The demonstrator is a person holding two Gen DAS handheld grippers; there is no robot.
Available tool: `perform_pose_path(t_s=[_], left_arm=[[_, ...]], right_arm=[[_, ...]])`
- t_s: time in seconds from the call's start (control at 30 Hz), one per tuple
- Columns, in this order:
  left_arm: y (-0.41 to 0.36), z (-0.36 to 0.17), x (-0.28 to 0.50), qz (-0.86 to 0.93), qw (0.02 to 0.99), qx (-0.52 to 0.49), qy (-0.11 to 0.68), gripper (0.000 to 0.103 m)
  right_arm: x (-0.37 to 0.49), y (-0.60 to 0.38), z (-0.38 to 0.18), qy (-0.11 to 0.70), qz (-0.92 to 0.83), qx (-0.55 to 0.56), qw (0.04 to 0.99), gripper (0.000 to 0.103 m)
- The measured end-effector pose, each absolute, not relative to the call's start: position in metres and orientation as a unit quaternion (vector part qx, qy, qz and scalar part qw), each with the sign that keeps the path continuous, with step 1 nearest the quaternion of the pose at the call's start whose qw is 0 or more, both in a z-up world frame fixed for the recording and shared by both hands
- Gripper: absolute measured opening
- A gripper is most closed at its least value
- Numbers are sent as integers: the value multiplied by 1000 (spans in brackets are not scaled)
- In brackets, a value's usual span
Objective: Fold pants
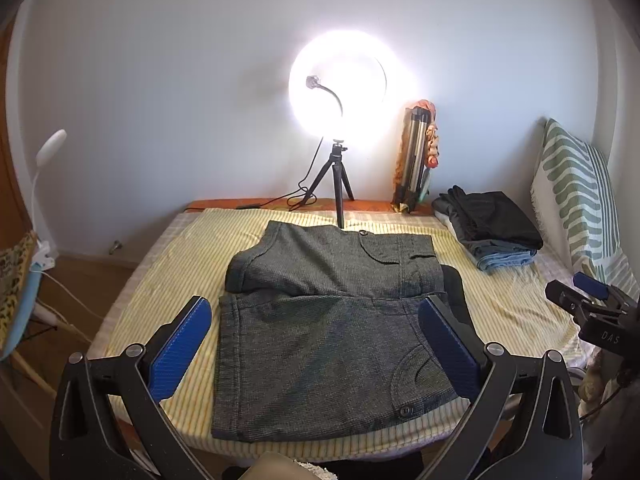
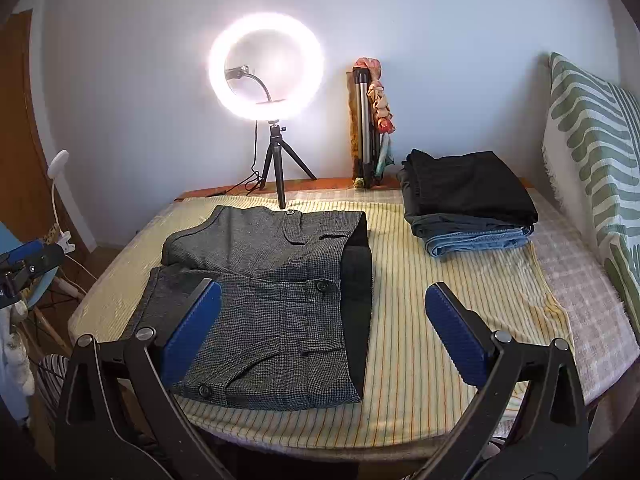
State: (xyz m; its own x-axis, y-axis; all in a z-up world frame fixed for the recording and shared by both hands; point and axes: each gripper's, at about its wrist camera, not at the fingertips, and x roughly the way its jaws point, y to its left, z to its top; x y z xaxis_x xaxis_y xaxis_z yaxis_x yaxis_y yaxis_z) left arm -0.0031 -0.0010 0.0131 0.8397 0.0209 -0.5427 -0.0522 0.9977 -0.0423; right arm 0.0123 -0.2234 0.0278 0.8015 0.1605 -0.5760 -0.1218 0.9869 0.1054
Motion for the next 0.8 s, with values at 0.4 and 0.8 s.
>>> perform_pose_path(t_s=[0.4, 0.8], left_arm=[[-5, 16, -5, 19, 959, -26, 281, 103], [-5, 16, -6, 19, 960, -29, 279, 103]], right_arm=[[11, -224, 27, 308, 78, 34, 948, 103], [11, -224, 30, 308, 80, 33, 948, 103]])
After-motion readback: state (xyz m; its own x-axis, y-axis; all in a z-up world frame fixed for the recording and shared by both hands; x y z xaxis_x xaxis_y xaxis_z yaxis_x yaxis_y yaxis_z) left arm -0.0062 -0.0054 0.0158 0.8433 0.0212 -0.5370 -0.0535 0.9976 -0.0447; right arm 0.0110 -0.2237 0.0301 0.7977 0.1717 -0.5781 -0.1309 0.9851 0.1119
